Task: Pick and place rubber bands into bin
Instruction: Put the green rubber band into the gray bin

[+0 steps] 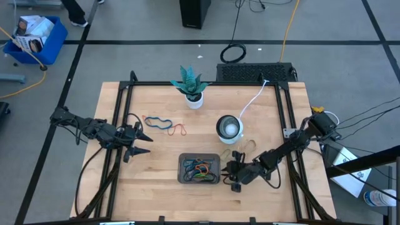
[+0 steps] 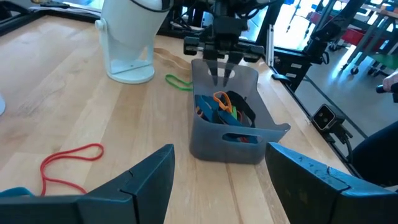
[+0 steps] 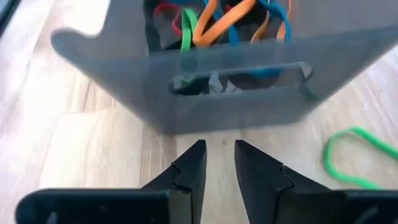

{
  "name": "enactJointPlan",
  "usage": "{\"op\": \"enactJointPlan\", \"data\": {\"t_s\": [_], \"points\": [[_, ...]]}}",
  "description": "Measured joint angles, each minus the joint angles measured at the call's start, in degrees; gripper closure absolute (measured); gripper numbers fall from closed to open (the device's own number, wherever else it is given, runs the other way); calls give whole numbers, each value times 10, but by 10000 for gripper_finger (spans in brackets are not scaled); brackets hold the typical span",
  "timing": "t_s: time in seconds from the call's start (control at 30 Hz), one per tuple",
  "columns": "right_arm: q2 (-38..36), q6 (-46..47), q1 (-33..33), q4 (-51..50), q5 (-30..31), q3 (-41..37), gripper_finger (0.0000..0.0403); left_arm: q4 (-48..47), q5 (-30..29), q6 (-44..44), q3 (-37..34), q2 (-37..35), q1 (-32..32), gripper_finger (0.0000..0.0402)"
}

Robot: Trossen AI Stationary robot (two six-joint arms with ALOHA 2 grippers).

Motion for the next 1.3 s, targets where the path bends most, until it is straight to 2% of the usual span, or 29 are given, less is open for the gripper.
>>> {"op": "enactJointPlan", "data": {"t_s": [0.1,0.3,0.53,0.73,1.3], "points": [[0,-5,0,17,8,0,312,0,0,0,0,0,0,144],[0,3,0,9,79,0,256,0,0,0,0,0,0,144],[0,-32,0,3,61,0,213,-1,0,2,0,0,0,144],[0,-46,0,-11,92,0,219,-2,0,4,0,0,0,144],[0,12,-41,-64,89,0,243,-4,0,4,0,0,0,144]]}}
